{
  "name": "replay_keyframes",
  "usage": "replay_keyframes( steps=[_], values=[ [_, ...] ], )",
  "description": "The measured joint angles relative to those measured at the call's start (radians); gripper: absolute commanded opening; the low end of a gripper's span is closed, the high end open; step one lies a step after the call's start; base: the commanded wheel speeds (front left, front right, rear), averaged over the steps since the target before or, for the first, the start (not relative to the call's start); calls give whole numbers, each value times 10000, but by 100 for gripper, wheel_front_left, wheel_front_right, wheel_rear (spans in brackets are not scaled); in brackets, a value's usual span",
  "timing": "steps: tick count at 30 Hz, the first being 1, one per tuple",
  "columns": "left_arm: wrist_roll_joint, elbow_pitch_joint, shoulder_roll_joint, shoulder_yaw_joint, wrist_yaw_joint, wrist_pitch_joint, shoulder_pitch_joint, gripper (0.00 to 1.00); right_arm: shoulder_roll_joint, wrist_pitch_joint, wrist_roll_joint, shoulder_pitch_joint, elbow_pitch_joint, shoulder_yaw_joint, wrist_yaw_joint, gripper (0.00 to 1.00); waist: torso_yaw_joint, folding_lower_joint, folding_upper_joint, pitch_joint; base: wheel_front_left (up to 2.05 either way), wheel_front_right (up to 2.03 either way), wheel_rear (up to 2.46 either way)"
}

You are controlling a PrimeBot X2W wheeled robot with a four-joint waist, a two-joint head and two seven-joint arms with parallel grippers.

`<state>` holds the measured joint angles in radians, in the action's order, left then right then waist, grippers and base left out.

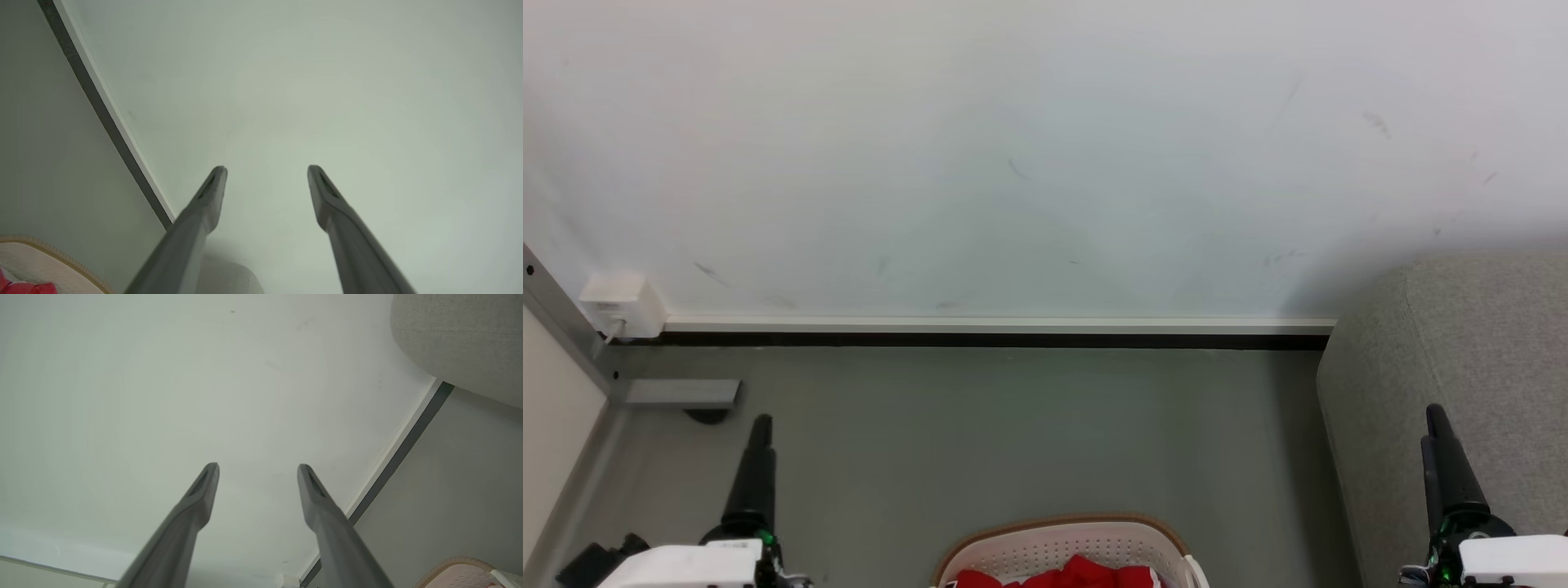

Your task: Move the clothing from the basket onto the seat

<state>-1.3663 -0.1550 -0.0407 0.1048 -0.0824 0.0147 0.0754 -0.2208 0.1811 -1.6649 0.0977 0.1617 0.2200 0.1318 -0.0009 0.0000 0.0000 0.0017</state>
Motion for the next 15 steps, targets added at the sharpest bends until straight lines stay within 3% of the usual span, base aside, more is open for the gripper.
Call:
replay_keyframes(
  steps=[15],
  values=[
    [3766, 606, 0, -31, -96, -554, -15, 100, 180, 167, 3340, 36, 23, -67, 0, 100, -32, 0, 0, -7, 0, 0, 0]
  ],
)
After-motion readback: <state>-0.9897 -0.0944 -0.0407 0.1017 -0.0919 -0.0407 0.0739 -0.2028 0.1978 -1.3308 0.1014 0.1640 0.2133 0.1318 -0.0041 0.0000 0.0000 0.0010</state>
